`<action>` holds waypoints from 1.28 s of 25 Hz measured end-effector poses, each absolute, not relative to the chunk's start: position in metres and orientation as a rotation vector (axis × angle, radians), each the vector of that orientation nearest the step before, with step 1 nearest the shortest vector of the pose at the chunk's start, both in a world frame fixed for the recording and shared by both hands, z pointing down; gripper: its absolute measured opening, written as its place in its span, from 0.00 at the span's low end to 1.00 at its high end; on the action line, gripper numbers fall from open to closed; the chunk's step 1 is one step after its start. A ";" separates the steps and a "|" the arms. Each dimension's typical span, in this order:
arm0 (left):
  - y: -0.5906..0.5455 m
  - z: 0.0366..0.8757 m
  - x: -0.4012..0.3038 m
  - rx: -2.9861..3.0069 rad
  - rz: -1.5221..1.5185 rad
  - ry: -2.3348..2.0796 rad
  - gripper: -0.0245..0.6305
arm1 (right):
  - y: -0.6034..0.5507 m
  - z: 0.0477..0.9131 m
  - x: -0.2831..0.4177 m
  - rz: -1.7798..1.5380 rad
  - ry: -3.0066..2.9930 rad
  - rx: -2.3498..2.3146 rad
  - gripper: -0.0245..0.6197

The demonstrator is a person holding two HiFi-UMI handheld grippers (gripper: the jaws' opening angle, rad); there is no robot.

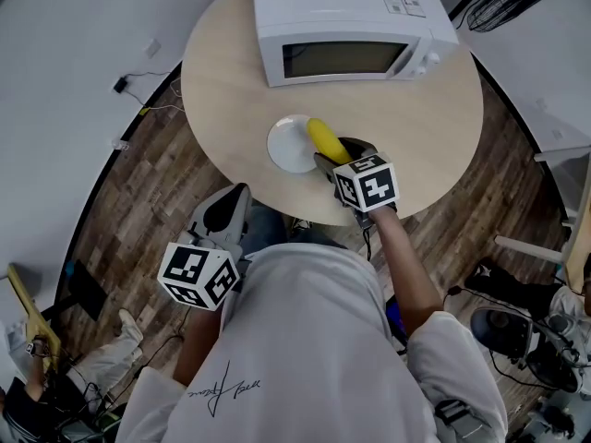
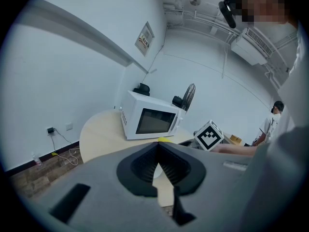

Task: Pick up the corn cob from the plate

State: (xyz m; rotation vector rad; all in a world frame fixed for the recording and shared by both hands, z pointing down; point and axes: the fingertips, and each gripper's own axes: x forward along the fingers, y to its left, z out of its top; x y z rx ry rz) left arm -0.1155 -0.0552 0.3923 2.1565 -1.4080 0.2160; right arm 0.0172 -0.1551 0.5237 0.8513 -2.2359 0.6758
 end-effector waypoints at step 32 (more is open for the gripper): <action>-0.061 0.384 -0.102 2.163 0.201 -1.426 0.03 | -0.141 0.456 0.054 0.699 -2.382 0.997 0.46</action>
